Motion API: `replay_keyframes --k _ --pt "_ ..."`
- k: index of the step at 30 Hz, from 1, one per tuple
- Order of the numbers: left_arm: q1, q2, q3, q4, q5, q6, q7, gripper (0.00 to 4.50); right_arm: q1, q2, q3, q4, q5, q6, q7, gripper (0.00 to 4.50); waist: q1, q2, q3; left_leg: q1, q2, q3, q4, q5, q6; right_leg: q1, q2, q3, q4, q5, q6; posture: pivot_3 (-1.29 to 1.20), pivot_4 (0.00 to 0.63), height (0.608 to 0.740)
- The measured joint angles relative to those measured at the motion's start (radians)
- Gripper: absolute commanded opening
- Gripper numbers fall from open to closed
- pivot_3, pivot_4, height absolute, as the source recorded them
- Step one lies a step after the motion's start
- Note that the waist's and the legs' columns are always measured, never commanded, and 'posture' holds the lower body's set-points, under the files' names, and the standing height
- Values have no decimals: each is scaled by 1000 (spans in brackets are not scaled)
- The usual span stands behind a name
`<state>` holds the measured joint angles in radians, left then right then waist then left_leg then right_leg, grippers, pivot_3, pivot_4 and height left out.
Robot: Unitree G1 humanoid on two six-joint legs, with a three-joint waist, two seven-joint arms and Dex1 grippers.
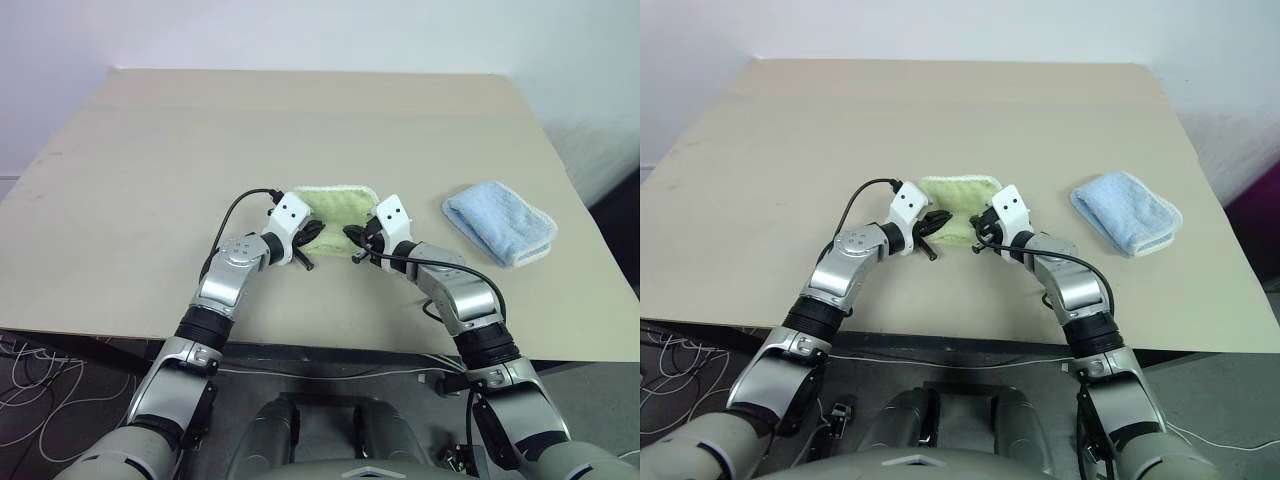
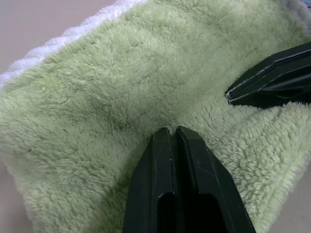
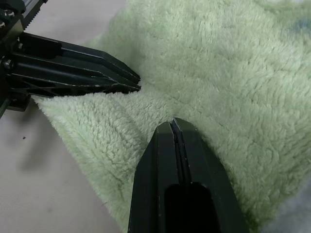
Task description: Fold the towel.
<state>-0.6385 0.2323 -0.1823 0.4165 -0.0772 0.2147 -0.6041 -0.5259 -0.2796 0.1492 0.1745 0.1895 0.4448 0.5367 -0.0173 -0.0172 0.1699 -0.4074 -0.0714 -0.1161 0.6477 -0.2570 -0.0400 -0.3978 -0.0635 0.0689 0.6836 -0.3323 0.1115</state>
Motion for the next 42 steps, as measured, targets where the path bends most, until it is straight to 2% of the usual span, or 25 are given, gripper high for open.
replay_keyframes --k 4,8,12,14,18,24,28,35,42 --pt "38 -36 93 -67 -102 48 -1 269 31 -1 -9 -62 5 -2 7 0 -1 0 0 -2 0 0 0 0 0 -2 -1 0 0 0 0 0 150 740" --pt "42 -61 275 -231 -326 228 44 269 51 -18 -34 -180 31 9 21 0 -4 0 0 -3 1 0 0 0 0 -4 -1 1 1 0 0 0 150 740" --pt "36 -7 427 -310 -478 386 97 269 53 -48 -89 -274 55 35 18 0 -3 0 0 -2 1 0 0 0 0 -3 0 1 1 0 0 0 150 740" --pt "40 26 462 -305 -513 449 108 269 54 -55 -100 -297 62 51 17 0 -2 0 0 -2 1 0 0 0 0 -3 0 0 1 0 0 0 150 740" --pt "40 81 495 -230 -562 588 121 1177 53 -55 -102 -326 70 72 9 0 -1 0 0 -2 0 0 0 0 0 -3 0 0 1 0 0 0 150 740" --pt "28 123 509 -115 -634 773 59 3190 50 -54 -102 -329 70 73 -3 0 -2 0 0 -2 0 0 0 0 0 -3 0 0 1 0 0 0 150 740" --pt "2 152 461 -66 -634 831 -14 4488 51 -52 -102 -329 70 73 -17 0 -3 0 0 -2 0 0 0 0 0 -4 0 0 1 0 0 0 150 740" --pt "-52 147 391 18 -613 847 -98 4488 51 -45 -104 -330 70 72 -37 0 4 0 0 -2 -1 0 0 0 0 -3 -1 0 1 0 0 0 150 740" --pt "-108 59 352 87 -579 824 -134 4488 51 -44 -113 -340 72 72 -48 0 7 -1 0 -2 -1 0 0 0 0 -3 -1 0 1 0 0 0 150 740"
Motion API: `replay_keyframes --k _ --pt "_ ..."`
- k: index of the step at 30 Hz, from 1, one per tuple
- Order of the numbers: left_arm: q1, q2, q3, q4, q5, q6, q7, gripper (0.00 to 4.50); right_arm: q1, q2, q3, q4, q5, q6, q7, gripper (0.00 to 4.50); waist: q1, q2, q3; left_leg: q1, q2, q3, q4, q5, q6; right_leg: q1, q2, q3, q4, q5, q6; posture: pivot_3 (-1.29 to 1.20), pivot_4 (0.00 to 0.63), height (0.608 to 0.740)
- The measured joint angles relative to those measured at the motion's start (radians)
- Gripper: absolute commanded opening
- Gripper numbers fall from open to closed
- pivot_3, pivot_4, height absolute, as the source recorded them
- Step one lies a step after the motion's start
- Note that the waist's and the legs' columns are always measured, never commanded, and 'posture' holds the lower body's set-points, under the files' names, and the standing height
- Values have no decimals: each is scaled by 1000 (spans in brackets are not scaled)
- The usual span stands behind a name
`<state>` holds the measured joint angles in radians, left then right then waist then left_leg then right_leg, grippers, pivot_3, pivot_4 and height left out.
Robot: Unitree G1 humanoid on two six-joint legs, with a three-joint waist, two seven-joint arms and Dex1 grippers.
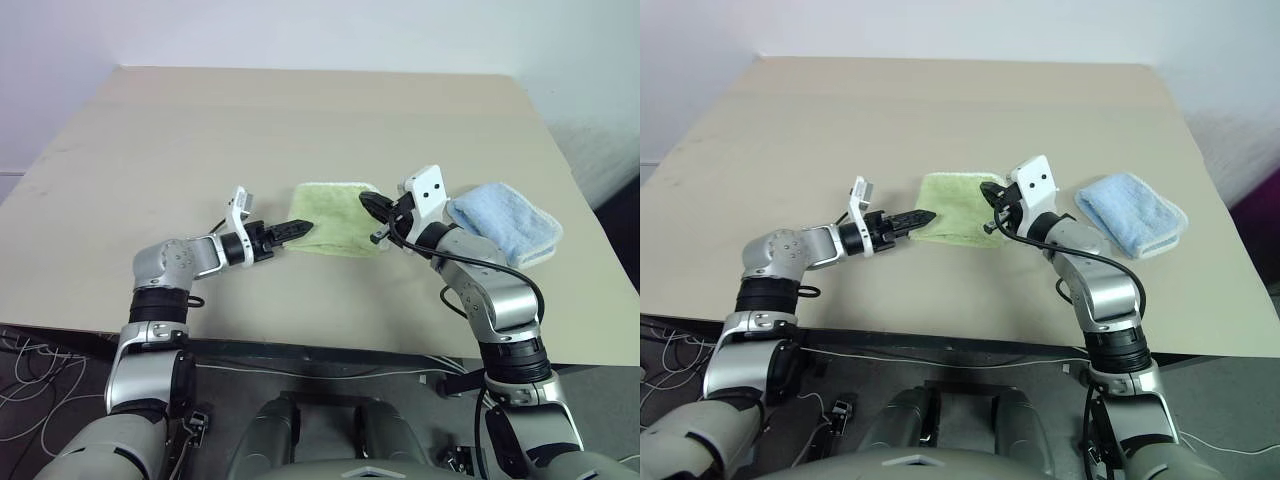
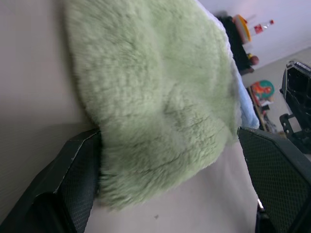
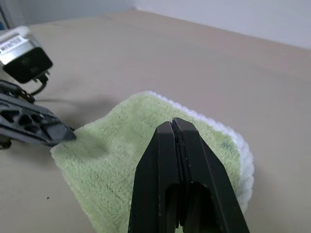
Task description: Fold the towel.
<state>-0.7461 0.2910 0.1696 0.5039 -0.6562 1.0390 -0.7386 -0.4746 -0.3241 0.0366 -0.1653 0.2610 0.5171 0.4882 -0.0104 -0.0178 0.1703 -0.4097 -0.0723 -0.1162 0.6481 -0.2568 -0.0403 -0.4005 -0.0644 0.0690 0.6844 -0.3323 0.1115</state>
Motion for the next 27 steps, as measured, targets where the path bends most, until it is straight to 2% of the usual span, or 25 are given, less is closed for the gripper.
replay_keyframes --k 3,9,13,23,24,27 --pt "-10 -49 -21 4 7 -1 -10 4488 1 0 -5 -9 0 0 -7 0 -1 0 0 0 0 0 0 0 0 0 0 0 0 0 0 0 150 740" --pt "-38 -87 -38 26 38 -10 -6 4488 3 0 -12 -11 2 2 -15 0 2 0 0 0 0 0 0 0 0 1 0 0 0 0 0 0 150 740" --pt "-55 -118 -33 45 61 -21 36 3553 3 1 -12 -29 9 5 -20 0 7 0 0 0 -1 -1 1 0 0 1 0 -1 0 0 0 0 150 740" --pt "-45 -158 -27 24 66 -15 81 197 3 9 -12 -31 18 4 -42 0 -4 0 0 0 0 -1 0 0 0 0 0 0 0 0 0 0 150 740" --pt "-43 -158 -25 20 65 -14 84 25 3 10 -12 -31 18 4 -45 0 -5 0 0 0 0 -1 0 0 0 0 0 0 0 0 0 0 150 740" --pt "-22 -158 -17 -17 61 -10 94 25 3 13 -21 -31 18 -3 -58 0 -5 0 0 0 0 -1 0 0 0 0 0 0 0 0 0 0 150 740"
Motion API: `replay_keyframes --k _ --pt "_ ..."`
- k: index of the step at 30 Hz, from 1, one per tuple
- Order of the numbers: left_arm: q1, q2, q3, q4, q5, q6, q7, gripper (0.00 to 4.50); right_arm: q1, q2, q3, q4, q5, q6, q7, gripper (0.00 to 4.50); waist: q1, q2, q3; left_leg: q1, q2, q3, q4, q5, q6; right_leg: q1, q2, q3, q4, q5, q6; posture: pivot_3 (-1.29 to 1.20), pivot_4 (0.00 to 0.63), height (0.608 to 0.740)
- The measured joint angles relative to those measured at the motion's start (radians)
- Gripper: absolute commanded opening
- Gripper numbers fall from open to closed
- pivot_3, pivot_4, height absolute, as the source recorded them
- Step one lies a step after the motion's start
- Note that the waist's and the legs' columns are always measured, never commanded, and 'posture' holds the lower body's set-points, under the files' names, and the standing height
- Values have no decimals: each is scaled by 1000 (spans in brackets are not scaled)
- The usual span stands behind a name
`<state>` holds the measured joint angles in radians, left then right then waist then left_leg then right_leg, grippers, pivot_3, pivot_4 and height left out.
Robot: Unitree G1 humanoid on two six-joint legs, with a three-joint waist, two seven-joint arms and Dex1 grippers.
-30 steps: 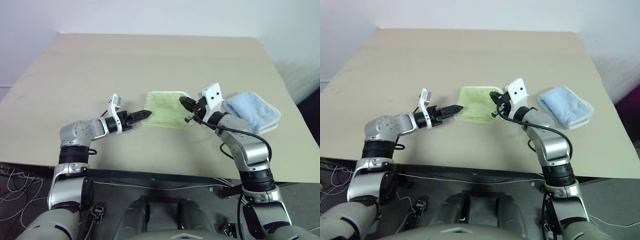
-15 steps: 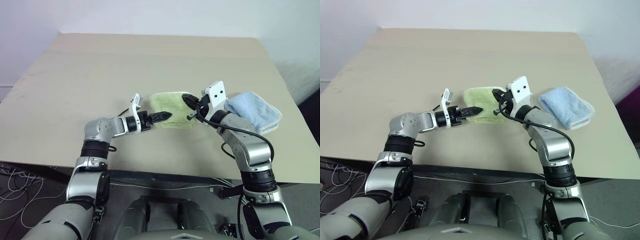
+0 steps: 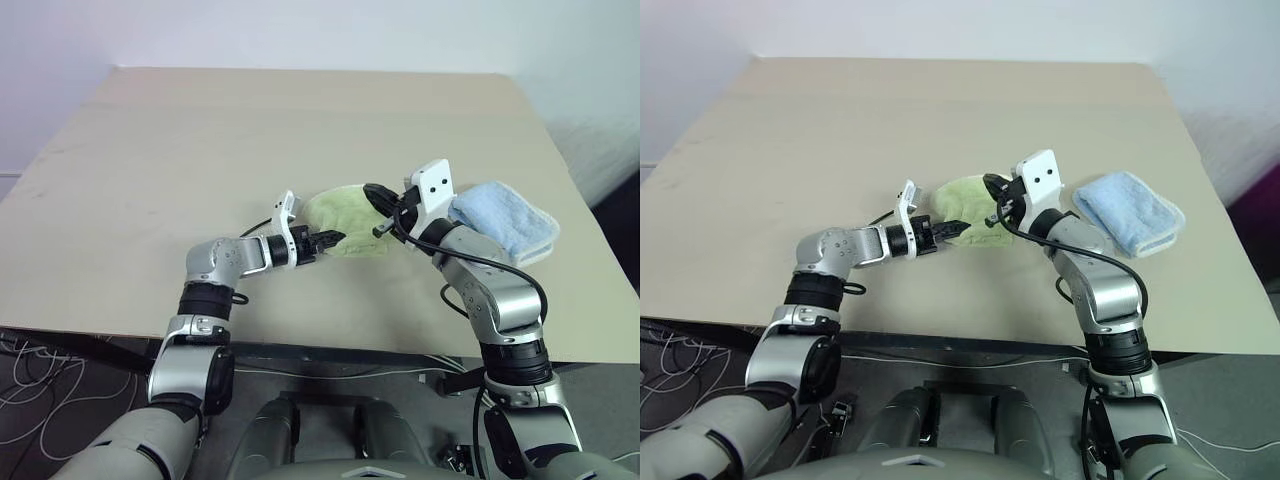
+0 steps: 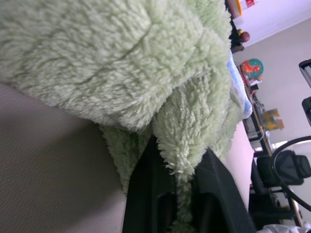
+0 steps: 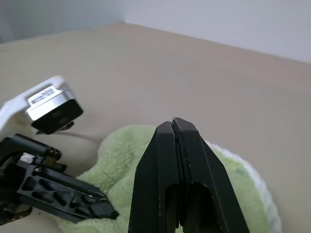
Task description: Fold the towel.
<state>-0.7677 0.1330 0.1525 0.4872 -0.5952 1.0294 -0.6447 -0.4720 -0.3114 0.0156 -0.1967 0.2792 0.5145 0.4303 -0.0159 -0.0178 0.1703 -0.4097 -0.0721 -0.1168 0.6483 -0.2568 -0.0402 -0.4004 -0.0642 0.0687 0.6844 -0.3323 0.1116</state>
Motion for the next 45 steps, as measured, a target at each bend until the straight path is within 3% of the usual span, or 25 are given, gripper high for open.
replay_keyframes --k 5,9,17,26,31,38,45 --pt "20 -14 58 -21 -19 -29 43 25 0 -1 -27 0 9 -2 -7 0 -2 0 0 0 1 0 0 0 0 0 0 0 0 0 0 0 150 740" --pt "16 -7 199 -22 -62 -143 114 25 26 -33 -48 -20 39 2 25 0 -4 0 0 0 1 0 0 0 0 -1 0 0 0 0 0 0 150 740" --pt "-14 106 468 4 -127 -399 280 25 89 -125 -72 -53 78 12 107 0 -2 0 0 0 1 1 0 0 0 -1 0 1 0 0 0 0 150 740" --pt "5 257 639 132 -124 -763 373 25 90 -141 -70 -50 78 12 126 0 -3 0 0 0 1 1 -1 0 0 -1 0 1 0 0 0 0 150 740" --pt "86 330 650 207 -101 -860 354 25 88 -141 -62 -49 76 11 132 0 3 -1 0 0 1 0 0 0 0 0 0 0 0 0 0 0 150 740" --pt "171 326 582 231 -68 -816 318 25 84 -141 -54 -49 76 11 139 0 1 -1 0 0 1 0 0 0 0 0 -1 0 0 0 0 0 150 740" --pt "187 326 565 193 -81 -760 297 2182 84 -141 -52 -44 65 10 140 0 -3 -1 0 0 1 0 0 0 0 -1 -1 0 0 0 0 0 150 740"
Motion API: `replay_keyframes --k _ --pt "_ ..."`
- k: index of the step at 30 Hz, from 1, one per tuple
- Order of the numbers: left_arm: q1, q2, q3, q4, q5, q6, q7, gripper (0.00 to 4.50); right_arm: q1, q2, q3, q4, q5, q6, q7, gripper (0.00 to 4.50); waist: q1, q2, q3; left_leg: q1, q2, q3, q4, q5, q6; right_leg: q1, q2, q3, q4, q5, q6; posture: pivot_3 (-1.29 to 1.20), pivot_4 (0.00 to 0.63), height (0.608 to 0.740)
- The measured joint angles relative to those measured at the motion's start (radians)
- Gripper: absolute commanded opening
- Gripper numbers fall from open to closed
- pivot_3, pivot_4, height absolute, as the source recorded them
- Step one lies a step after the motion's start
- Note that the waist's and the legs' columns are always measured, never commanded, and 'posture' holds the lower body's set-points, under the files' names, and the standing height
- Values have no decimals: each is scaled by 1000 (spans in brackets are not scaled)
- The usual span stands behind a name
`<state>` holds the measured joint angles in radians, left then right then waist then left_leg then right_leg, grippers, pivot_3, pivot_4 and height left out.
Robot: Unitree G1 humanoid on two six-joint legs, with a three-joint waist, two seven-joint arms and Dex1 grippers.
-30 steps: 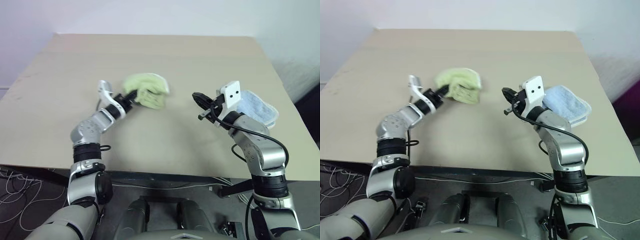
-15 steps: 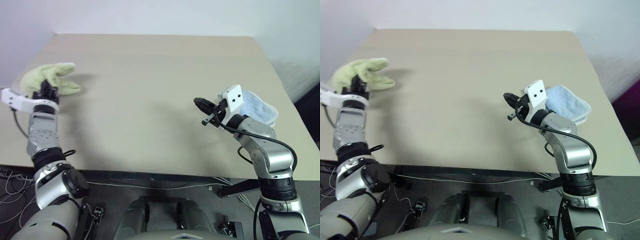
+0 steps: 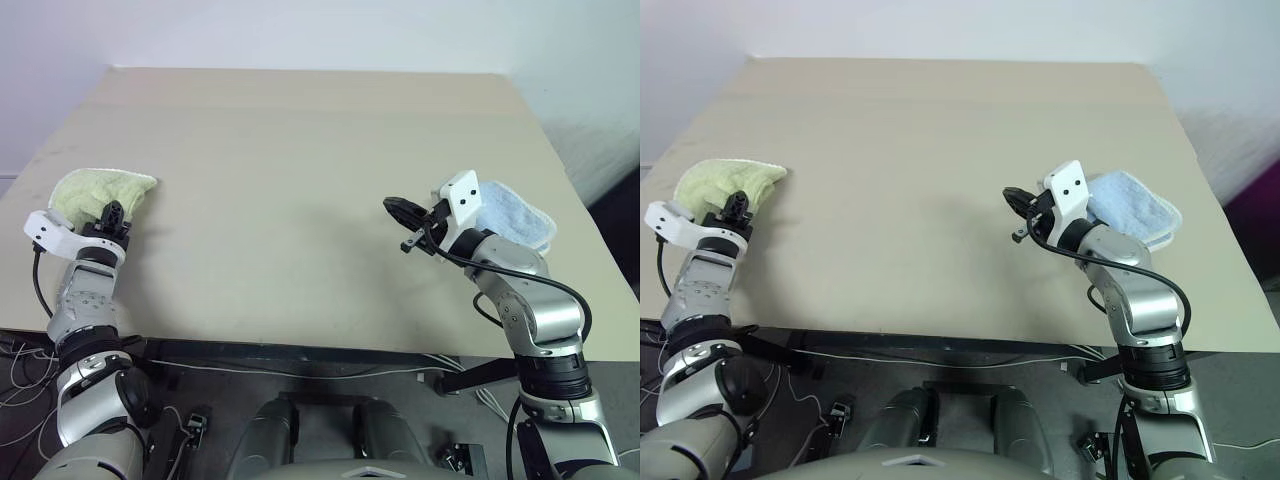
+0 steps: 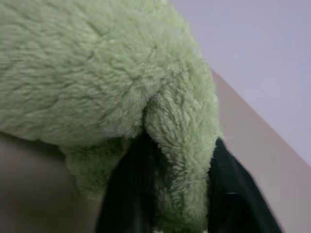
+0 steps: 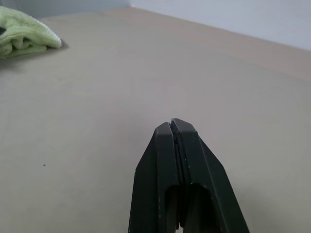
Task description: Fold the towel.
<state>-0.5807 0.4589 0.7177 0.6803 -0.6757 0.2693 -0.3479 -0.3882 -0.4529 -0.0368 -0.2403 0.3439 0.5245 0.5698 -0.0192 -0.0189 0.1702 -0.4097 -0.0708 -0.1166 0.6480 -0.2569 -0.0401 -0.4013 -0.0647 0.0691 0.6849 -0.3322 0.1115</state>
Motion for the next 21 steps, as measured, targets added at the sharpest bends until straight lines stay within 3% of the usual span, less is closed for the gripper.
replay_keyframes --k 7,17,21 --pt "101 9 5 -115 -61 98 -26 4445 -1 1 1 7 -9 -9 -5 0 -1 0 0 0 0 0 0 0 0 0 0 0 0 0 0 0 150 740" --pt "381 17 -52 -458 -159 371 -116 4483 -13 1 -1 29 -16 -14 -7 0 4 0 0 0 0 0 0 0 0 1 -1 1 0 0 0 0 150 740" --pt "419 -19 -156 -598 -165 417 -135 4483 -21 1 -1 39 -17 -22 -7 0 8 0 0 0 0 0 0 0 0 1 -1 0 -1 0 0 0 150 740"
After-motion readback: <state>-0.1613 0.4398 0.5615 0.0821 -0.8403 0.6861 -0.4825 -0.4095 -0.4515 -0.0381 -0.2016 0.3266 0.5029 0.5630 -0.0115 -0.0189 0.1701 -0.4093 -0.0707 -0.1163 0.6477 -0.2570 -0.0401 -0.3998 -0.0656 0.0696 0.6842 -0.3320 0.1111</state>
